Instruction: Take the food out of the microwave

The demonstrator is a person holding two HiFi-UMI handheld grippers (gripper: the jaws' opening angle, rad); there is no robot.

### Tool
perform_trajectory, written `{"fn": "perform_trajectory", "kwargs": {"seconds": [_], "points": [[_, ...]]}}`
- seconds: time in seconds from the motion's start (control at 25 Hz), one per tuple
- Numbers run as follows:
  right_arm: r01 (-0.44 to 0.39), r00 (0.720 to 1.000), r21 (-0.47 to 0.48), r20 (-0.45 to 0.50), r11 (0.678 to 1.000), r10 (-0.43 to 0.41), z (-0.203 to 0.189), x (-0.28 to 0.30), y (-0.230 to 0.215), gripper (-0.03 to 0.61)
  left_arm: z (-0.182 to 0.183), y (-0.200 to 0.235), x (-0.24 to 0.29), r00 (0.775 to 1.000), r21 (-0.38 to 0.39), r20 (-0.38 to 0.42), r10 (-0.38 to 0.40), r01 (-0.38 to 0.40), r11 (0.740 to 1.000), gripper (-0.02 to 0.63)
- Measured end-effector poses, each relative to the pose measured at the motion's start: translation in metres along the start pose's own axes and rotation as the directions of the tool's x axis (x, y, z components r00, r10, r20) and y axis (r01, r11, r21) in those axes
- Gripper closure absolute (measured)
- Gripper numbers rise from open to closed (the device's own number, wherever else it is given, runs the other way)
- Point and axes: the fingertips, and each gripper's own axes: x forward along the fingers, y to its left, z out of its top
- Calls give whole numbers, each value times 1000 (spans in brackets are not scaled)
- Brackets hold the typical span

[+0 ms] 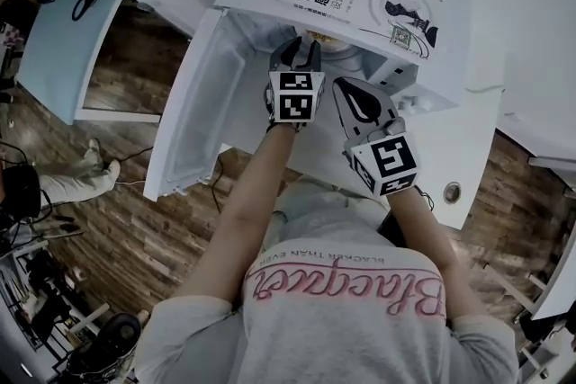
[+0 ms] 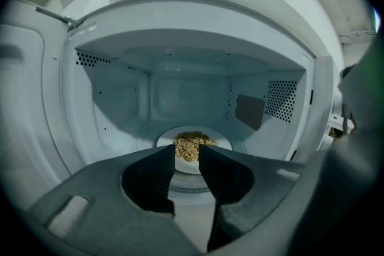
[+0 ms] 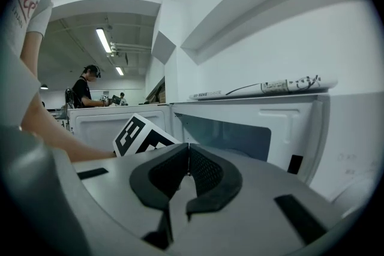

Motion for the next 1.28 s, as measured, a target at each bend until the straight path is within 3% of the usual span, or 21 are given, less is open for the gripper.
{"fn": "perform_trajectory", "kwargs": {"seconds": [0.2, 0.52, 0.88, 1.04, 1.28], "points": [[70, 997, 16, -34, 997, -70, -12, 9, -16, 566, -1, 3, 17, 1000, 25, -19, -16, 17, 1000, 508], [101, 993, 19, -55, 995, -100, -19, 11, -23, 566, -15, 9, 31, 996, 118, -87, 19, -8, 993, 508], [83, 994, 23, -67, 996, -81, -22, 5, -18, 566, -21, 5, 22, 993, 76, -114, -3, 11, 997, 508], [63, 996, 21, -65, 998, -61, -19, 3, -13, 566, -20, 9, 25, 994, 11, -109, 7, -5, 1000, 499], [47, 995, 28, -86, 998, -45, -27, 0, -10, 566, -18, 13, 28, 991, 64, -122, 53, -46, 997, 485]]}}
